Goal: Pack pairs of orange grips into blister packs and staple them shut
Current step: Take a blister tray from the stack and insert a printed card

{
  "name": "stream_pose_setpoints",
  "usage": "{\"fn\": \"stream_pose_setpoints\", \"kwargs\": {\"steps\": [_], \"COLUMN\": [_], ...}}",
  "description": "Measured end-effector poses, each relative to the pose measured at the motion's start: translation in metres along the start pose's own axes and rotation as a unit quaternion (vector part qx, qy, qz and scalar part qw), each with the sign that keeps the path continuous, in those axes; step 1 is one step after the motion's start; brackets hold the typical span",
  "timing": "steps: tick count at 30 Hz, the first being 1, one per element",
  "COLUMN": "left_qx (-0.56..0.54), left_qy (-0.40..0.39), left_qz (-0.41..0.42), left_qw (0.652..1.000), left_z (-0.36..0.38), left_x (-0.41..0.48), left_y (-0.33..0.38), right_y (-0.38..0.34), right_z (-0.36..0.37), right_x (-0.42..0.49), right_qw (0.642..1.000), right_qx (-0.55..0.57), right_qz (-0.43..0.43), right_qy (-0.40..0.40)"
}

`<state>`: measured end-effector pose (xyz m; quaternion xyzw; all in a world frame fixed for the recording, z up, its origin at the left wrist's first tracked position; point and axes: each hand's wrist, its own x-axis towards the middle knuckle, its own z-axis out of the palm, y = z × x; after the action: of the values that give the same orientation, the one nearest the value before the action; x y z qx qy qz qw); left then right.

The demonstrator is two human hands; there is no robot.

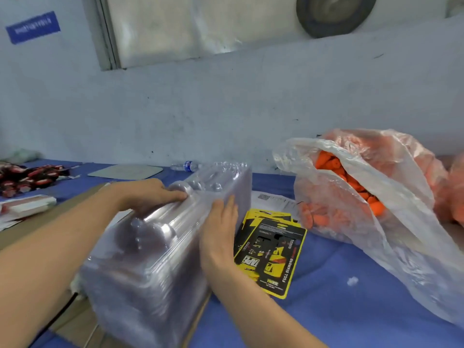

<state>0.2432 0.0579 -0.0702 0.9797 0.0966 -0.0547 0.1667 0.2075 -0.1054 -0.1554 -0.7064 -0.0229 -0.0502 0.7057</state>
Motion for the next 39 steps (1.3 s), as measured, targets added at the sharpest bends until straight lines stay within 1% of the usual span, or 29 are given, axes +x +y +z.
{"fn": "stream_pose_setpoints", "kwargs": {"steps": [4, 6, 7, 9, 11, 12, 14, 16, 17, 22, 25, 27, 29, 31, 32, 34, 37, 39], "left_qx": [0.068, 0.085, 0.087, 0.095, 0.111, 0.123, 0.143, 0.134, 0.126, 0.114, 0.038, -0.063, -0.175, -0.252, -0.276, -0.315, -0.358, -0.306], "left_qy": [0.062, 0.085, 0.092, 0.118, 0.155, 0.159, 0.141, 0.132, 0.14, 0.185, 0.195, 0.175, 0.116, 0.045, 0.021, 0.017, 0.056, 0.109], "left_qz": [0.032, 0.043, 0.051, 0.067, 0.068, 0.067, 0.062, 0.057, 0.058, 0.067, 0.064, 0.033, 0.004, 0.009, 0.031, 0.096, 0.185, 0.266], "left_qw": [0.995, 0.992, 0.991, 0.986, 0.979, 0.977, 0.978, 0.981, 0.981, 0.974, 0.978, 0.982, 0.978, 0.967, 0.96, 0.944, 0.913, 0.908], "left_z": [0.001, -0.001, -0.004, -0.01, -0.016, -0.017, -0.015, -0.011, -0.009, -0.008, -0.015, -0.027, -0.042, -0.054, -0.06, -0.071, -0.089, -0.092], "left_x": [0.0, -0.004, -0.007, -0.012, -0.014, -0.015, -0.017, -0.016, -0.015, -0.014, -0.011, -0.013, -0.02, -0.029, -0.036, -0.054, -0.096, -0.132], "left_y": [0.009, 0.016, 0.02, 0.026, 0.031, 0.033, 0.037, 0.037, 0.037, 0.032, 0.035, 0.041, 0.048, 0.054, 0.059, 0.074, 0.11, 0.14], "right_y": [-0.025, -0.037, -0.042, -0.051, -0.056, -0.058, -0.059, -0.059, -0.06, -0.058, -0.059, -0.062, -0.063, -0.065, -0.067, -0.076, -0.11, -0.138], "right_z": [0.001, 0.007, 0.008, 0.01, 0.01, 0.01, 0.008, 0.005, 0.004, -0.004, -0.014, -0.02, -0.024, -0.028, -0.032, -0.041, -0.065, -0.092], "right_x": [0.003, -0.003, -0.005, -0.007, -0.007, -0.007, -0.008, -0.008, -0.008, -0.01, -0.009, -0.007, -0.004, -0.003, -0.003, -0.002, -0.006, -0.014], "right_qw": [0.99, 0.985, 0.986, 0.987, 0.985, 0.983, 0.98, 0.978, 0.977, 0.983, 0.99, 0.993, 0.994, 0.994, 0.993, 0.994, 0.99, 0.981], "right_qx": [-0.11, -0.127, -0.118, -0.095, -0.105, -0.118, -0.144, -0.157, -0.158, -0.104, -0.056, -0.037, -0.03, -0.034, -0.04, -0.034, 0.037, 0.11], "right_qz": [-0.031, -0.03, -0.021, -0.008, -0.01, -0.008, -0.002, -0.003, -0.008, -0.029, -0.019, -0.016, -0.012, -0.006, -0.007, -0.021, -0.06, -0.063], "right_qy": [-0.086, -0.111, -0.12, -0.126, -0.134, -0.138, -0.138, -0.14, -0.142, -0.147, -0.131, -0.11, -0.105, -0.106, -0.107, -0.106, -0.124, -0.148]}}
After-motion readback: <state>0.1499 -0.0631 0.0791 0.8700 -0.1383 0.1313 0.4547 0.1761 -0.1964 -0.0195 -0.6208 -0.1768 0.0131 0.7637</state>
